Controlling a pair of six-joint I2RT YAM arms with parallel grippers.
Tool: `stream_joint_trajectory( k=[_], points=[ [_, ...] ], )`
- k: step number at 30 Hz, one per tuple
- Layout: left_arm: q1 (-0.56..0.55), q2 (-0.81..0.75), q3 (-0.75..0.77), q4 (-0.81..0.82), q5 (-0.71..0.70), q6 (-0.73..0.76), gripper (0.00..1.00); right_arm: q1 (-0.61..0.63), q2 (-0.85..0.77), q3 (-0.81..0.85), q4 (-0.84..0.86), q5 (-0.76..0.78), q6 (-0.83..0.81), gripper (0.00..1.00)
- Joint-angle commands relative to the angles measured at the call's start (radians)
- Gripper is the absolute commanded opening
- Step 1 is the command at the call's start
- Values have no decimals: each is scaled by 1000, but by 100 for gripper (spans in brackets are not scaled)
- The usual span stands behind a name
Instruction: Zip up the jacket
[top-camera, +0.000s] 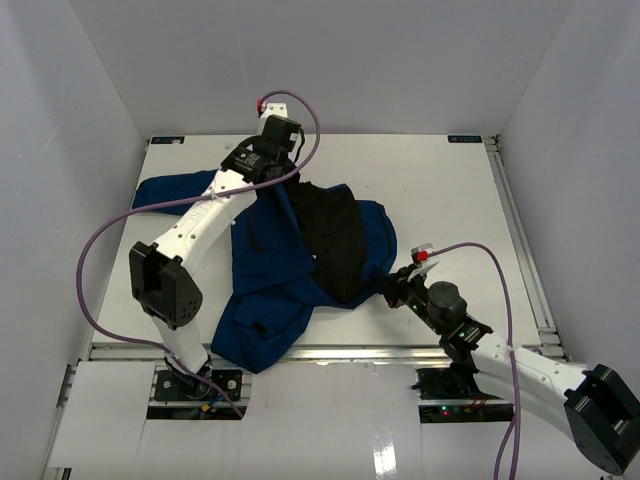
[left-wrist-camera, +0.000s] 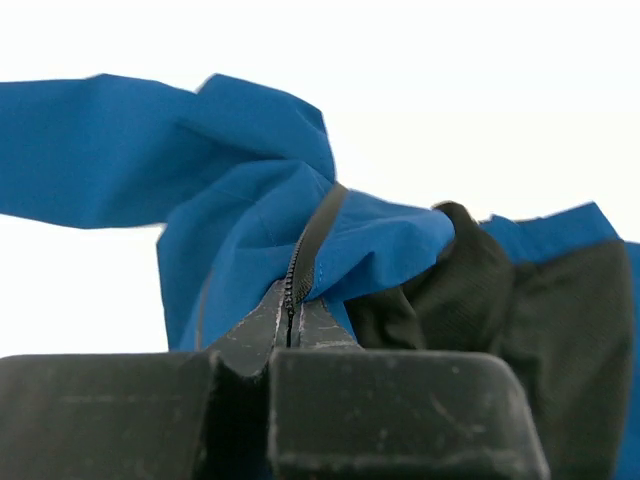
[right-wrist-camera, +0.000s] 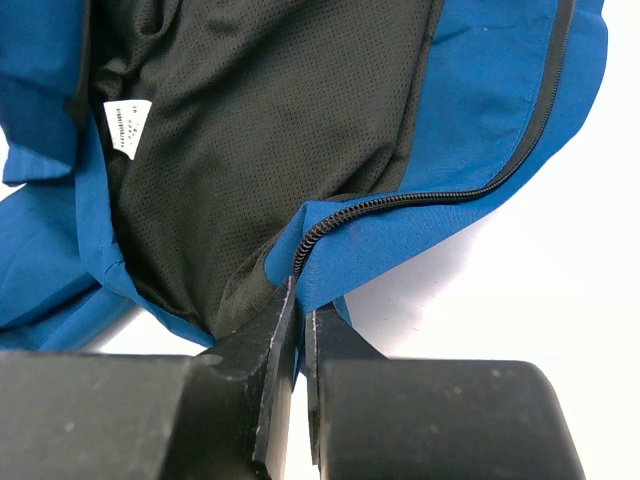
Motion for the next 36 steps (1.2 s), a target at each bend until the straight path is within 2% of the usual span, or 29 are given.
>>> stream_joint_trajectory(
  k=[1,5,10,15,17,26,36],
  points=[
    [-58,37,75,-130,-162,50,0,-1,11,31,67,-2,2,8],
    [-200,171,157,-241,-273,9,0,-1,38,34,84,-7,4,8],
    [-260,301,242,-246,-232,-28,2,0,40,37,80,-9,3,8],
    [-290,362,294,-265,-182,-31,50,-2,15,40,57,3,-6,8],
    [-291,319,250,-219,-116,-13,58,-2,13,41,56,3,-5,8],
    [-293,-35,-43,37,379,47,65,0,30,54,57,-4,-4,8],
    [-292,-469,-516,141,319,-103,65,0,-1,53,32,2,-1,8]
  ],
)
